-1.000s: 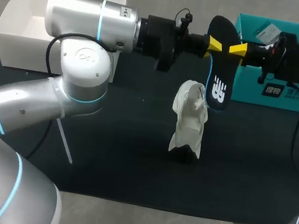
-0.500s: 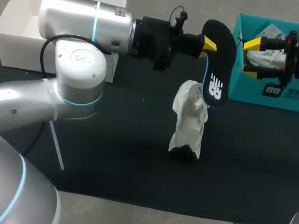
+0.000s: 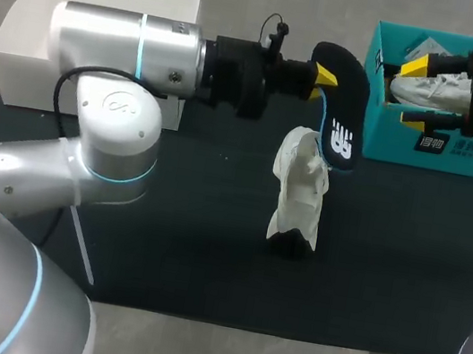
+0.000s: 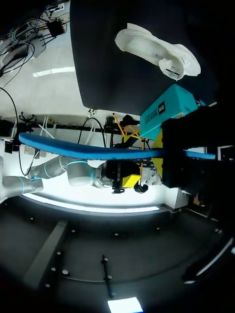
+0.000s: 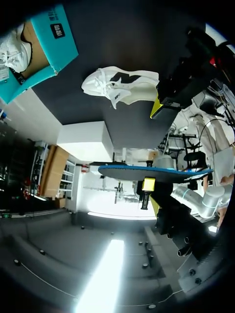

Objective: Take the shoe out of the shoebox, open the shoe tongue, remove and reinsert the insole, then place the shoe into the shoebox

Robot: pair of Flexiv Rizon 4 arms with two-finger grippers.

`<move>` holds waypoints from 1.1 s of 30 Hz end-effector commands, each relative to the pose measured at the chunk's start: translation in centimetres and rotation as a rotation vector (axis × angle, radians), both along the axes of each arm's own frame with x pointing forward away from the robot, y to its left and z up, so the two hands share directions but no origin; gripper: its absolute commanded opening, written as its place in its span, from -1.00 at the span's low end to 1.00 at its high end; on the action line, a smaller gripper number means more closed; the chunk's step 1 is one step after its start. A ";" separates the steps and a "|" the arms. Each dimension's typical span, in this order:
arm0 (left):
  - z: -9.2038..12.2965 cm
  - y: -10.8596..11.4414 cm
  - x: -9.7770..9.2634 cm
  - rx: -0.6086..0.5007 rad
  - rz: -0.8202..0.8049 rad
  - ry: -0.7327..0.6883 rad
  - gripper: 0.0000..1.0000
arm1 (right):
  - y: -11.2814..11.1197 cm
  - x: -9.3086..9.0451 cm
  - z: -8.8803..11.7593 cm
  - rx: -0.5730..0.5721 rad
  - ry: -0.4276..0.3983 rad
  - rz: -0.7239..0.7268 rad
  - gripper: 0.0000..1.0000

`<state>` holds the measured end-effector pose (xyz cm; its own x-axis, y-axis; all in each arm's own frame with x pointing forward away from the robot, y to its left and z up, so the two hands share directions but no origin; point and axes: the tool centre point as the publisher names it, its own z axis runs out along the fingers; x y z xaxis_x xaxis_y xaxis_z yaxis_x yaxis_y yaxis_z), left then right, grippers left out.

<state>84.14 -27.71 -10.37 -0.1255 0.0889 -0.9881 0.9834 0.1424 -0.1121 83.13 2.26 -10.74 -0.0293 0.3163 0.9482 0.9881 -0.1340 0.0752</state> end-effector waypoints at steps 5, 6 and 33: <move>0.6 0.8 -0.8 0.005 -0.007 0.021 -1.00 | -4.0 -1.0 -1.3 -0.109 0.046 -0.023 1.00; 0.6 0.8 -0.9 0.006 -0.009 0.026 -1.00 | -5.2 -1.4 -1.2 -0.144 0.042 -0.036 1.00; 0.7 1.4 -1.5 -0.059 0.065 0.116 -1.00 | -11.0 -5.9 0.4 -0.330 -0.088 -0.102 1.00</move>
